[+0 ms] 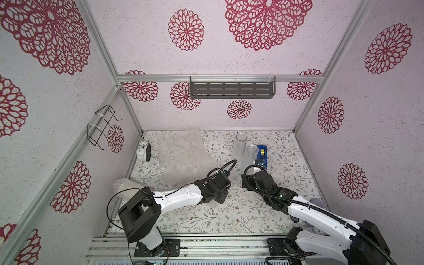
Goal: Wrap vases in bubble wrap
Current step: Flatten out the bubble wrap at the center of the board.
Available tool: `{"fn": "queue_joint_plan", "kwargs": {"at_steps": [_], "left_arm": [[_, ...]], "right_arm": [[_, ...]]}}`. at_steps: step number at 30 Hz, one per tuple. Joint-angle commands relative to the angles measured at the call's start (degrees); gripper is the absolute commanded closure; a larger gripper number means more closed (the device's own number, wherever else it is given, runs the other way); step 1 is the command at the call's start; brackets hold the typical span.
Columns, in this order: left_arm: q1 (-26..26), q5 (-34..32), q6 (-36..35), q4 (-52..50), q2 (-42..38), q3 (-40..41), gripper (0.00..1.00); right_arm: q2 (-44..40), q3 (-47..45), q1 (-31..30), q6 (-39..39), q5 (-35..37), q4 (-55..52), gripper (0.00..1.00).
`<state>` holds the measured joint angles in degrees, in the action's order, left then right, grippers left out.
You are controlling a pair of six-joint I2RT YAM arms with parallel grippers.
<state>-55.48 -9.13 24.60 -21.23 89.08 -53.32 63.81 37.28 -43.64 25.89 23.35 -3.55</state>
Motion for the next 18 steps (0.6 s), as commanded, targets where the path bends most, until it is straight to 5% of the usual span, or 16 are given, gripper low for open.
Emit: {"fn": "queue_joint_plan", "kwargs": {"at_steps": [1, 4, 7, 12, 18], "left_arm": [[-0.9, -4.5, 4.3, 5.0, -8.6, 3.6, 0.2], [1.0, -7.7, 7.2, 7.2, -16.8, 8.0, 0.09], [9.0, -7.1, 11.9, 4.7, -19.2, 8.6, 0.08], [24.7, -2.2, 19.7, 1.6, -13.2, 6.5, 0.11], [32.7, 3.8, 24.0, 4.5, -4.7, 4.8, 0.12]], "right_arm": [[3.1, 3.4, 0.2, -2.0, -2.0, 3.8, 0.14], [8.4, 6.2, 0.3, -2.8, -4.5, 5.0, 0.14], [15.1, 9.8, 0.4, -3.4, -7.7, 6.5, 0.15], [28.5, 19.8, 0.9, -4.4, -11.0, 4.0, 0.15], [41.3, 29.5, 2.8, -4.5, -16.0, 0.2, 0.14]]}}
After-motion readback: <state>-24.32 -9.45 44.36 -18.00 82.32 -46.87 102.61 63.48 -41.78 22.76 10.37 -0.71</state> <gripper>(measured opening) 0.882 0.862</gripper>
